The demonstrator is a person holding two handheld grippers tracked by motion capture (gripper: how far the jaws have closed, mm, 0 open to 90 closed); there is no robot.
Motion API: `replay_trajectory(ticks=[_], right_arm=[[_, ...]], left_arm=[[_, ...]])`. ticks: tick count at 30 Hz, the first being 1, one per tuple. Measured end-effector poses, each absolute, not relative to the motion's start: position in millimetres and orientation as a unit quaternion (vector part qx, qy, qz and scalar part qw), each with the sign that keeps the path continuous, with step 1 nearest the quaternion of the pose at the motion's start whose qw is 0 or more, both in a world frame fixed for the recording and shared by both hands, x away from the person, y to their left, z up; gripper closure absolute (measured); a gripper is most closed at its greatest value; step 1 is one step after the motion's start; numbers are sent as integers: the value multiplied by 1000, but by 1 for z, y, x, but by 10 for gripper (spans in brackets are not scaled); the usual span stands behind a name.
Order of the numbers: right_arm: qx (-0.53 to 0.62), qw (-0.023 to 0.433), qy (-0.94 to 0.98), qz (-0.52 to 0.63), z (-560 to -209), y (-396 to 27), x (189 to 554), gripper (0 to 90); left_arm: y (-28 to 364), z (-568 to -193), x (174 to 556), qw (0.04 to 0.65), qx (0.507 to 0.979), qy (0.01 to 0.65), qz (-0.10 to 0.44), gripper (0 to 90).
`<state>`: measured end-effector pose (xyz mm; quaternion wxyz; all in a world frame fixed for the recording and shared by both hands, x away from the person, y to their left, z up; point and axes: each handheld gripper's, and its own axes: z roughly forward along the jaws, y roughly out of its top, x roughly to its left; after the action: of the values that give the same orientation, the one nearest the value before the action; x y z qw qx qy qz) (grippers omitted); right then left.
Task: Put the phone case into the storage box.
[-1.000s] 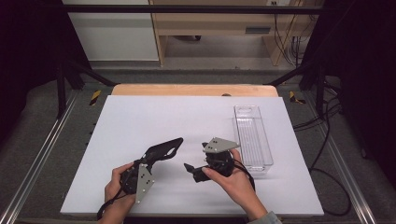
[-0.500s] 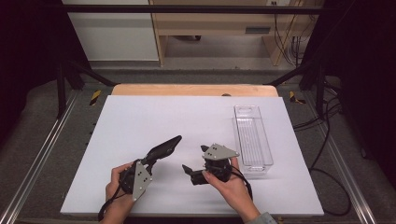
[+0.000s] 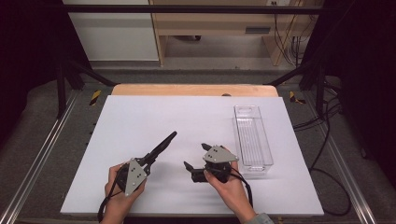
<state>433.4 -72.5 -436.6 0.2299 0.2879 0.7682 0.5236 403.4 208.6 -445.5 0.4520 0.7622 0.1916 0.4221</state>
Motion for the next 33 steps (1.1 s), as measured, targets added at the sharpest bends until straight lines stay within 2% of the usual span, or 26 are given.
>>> replay_trajectory(ticks=[13,33], right_arm=[[298,239,757,530,-436,-76,434,73],[313,193,738,566,-436,-66,430,40]], left_arm=[[216,-445,406,501,747,225,374,848],[211,-446,405,546,740,244,309,849]])
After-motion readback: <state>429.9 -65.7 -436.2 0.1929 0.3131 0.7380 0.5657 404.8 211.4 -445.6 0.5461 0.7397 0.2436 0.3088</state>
